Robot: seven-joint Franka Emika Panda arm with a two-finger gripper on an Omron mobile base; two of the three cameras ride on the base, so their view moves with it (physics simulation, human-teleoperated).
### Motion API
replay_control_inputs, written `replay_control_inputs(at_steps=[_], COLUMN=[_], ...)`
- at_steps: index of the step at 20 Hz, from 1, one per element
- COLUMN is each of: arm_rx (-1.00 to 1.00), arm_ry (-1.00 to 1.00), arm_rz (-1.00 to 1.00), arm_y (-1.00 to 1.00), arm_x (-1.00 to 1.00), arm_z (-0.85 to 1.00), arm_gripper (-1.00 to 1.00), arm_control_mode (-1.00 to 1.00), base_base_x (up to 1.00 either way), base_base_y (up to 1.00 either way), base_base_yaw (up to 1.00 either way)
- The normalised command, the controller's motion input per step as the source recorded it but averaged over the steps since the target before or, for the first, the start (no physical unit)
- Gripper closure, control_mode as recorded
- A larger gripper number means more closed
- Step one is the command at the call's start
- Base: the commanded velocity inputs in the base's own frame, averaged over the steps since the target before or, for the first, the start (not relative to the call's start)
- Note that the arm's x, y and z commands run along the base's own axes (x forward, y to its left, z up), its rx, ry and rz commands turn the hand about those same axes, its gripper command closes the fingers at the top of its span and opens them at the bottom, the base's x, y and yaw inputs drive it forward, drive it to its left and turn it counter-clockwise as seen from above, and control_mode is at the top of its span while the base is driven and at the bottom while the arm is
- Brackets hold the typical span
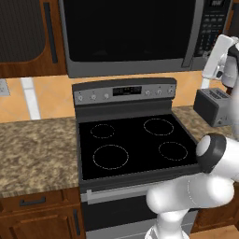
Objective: Open the microwave, place the bowl with waffle inside the microwave, then close the microwave door and turn it on.
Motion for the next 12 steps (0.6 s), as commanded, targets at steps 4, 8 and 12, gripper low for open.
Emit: replay_control_inputs(at_steps=[4,8,12], arm_rx=[0.01,0.02,0.01], arm_ry=[0.00,0.00,0.00], arm_rz=[0.00,0.00,0.00], arm_y=[-0.02,-0.08,-0.10], arm_x=[0.70,0.84,0.41], arm_z=[-0.07,-0.09,-0.09], arm_gripper=[1.00,1.00,1.00], arm_control_mode=[-1.00,-1.00,-1.00], base_base_x=[0.00,0.00,0.00], base_base_y=[0.00,0.00,0.00], base_base_yaw=[0.00,0.00,0.00])
